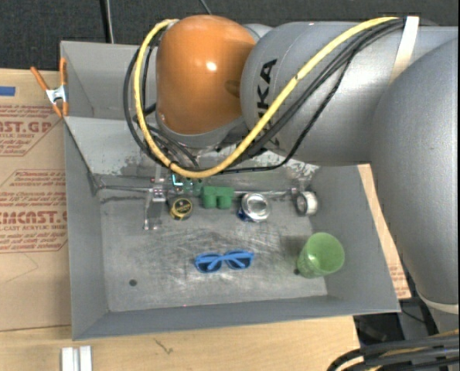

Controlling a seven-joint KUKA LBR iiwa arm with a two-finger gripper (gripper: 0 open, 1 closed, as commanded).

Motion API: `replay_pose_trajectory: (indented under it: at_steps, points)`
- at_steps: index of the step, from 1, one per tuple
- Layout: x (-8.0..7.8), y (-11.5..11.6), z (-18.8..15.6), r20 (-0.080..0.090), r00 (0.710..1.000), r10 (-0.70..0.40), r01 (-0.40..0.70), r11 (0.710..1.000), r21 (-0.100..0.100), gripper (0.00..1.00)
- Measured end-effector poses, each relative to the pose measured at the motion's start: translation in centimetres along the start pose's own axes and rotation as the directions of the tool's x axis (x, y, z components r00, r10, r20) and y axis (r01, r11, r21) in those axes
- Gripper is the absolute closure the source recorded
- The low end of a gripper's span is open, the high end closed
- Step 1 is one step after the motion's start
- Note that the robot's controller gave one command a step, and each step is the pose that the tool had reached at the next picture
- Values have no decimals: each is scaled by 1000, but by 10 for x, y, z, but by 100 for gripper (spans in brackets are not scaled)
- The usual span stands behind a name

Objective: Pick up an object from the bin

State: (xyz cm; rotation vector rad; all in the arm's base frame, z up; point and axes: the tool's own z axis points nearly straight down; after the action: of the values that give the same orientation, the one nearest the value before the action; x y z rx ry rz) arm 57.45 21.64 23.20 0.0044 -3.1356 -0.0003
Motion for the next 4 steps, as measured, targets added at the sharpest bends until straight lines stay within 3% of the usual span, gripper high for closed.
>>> replay_pose_trajectory:
  at_steps: [1, 2, 3, 4]
  points:
    - [48, -26, 160, 15, 966, -257, 257, 966, 0, 0]
    - [38, -122, 98, 10, 924, -382, 382, 924, 7, 0]
    - [74, -148, 159, 21, 990, -138, 138, 990, -3, 0]
    - [74, -148, 157, 17, 990, -138, 138, 990, -3, 100]
